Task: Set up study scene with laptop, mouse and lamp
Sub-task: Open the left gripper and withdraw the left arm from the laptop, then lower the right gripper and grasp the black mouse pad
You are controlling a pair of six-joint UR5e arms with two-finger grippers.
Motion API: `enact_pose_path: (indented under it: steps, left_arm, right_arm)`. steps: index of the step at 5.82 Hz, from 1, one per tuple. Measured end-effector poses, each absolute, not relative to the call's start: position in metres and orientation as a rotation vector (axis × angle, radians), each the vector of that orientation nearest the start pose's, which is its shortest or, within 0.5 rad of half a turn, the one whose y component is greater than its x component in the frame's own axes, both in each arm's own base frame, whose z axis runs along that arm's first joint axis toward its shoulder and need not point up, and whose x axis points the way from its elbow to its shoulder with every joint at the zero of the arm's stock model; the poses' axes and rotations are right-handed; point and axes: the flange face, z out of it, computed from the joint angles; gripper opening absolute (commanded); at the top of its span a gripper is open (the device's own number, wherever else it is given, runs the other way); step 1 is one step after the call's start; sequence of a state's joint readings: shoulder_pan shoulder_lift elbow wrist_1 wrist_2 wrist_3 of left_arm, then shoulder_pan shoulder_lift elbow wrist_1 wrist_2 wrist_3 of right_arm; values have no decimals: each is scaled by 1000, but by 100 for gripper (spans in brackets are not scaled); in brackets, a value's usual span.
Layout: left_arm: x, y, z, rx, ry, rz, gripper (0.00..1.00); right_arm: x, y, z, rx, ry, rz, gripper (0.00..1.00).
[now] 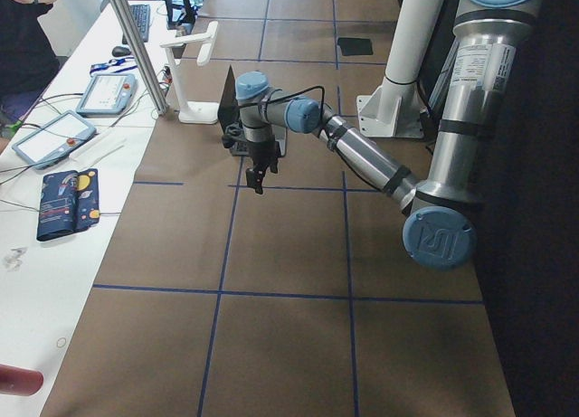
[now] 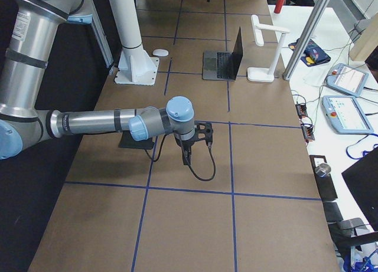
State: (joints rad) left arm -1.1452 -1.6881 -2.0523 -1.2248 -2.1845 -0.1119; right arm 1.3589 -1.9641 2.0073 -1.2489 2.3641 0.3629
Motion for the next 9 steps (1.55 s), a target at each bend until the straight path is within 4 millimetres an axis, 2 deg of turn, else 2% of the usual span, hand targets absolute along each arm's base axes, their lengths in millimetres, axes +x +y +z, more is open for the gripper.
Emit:
enact_pose_path:
  steps: [1, 3, 5, 7, 9]
  left_arm:
    - [128, -474, 424, 63, 654, 369, 100]
    - [121, -466, 439, 45, 650, 359, 100]
    - [118, -463, 438, 50, 652, 354, 100]
    - [117, -462, 435, 56, 654, 355, 100]
    - [116, -462, 433, 59, 655, 355, 100]
  right_arm:
    - [-28, -325, 567, 113, -884, 22, 100]
    - [-60, -284, 566, 93, -937, 42, 100]
    - [-98, -259, 564, 72, -950, 53, 100]
    - [-118, -237, 583, 78, -953, 48, 99]
    - [-151, -222, 592, 64, -929, 70, 100]
